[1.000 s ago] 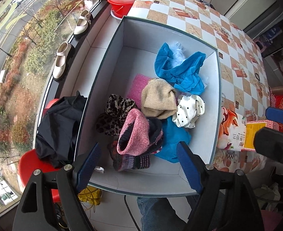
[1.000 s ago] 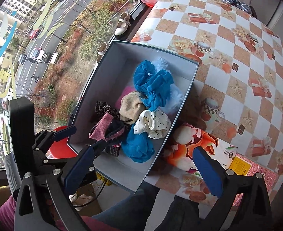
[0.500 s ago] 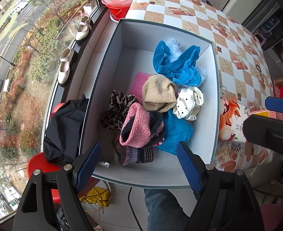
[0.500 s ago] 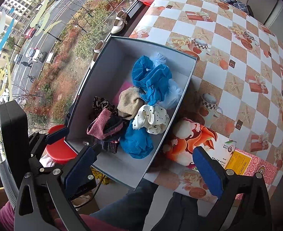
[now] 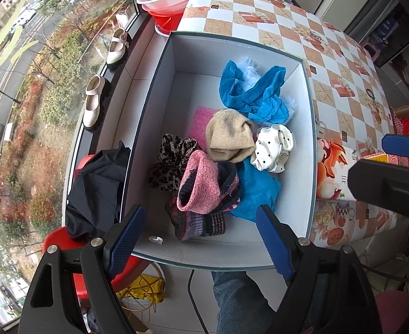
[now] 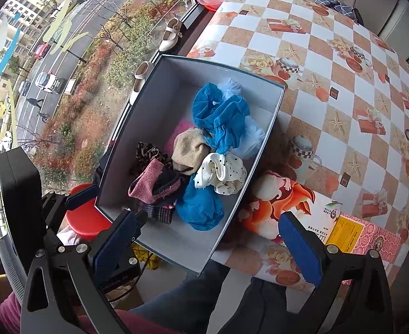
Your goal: Organize soft objects
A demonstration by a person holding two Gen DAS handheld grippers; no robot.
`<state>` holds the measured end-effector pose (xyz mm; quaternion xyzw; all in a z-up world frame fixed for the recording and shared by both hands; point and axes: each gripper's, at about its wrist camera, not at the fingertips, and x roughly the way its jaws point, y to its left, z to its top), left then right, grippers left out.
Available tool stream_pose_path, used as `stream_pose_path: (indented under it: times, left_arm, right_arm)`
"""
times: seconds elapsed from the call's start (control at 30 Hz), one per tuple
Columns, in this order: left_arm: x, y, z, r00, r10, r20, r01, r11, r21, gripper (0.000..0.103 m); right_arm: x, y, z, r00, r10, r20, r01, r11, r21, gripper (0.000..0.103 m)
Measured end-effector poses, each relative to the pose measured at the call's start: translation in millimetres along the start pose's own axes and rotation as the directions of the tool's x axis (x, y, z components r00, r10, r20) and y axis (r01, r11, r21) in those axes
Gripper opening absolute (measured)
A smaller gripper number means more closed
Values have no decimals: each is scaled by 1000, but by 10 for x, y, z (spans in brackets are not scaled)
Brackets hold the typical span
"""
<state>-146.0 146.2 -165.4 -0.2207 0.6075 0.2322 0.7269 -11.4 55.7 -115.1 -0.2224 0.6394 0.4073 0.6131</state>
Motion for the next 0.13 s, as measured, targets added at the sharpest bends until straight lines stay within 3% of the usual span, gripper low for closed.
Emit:
stream_pose_path:
  times: [0.13]
  left_arm:
    - [-152, 69, -6, 990, -110, 84, 113, 993, -29, 85]
  right_arm:
    - [-30, 37, 10, 1000, 1, 8, -1, 1000, -10, 103]
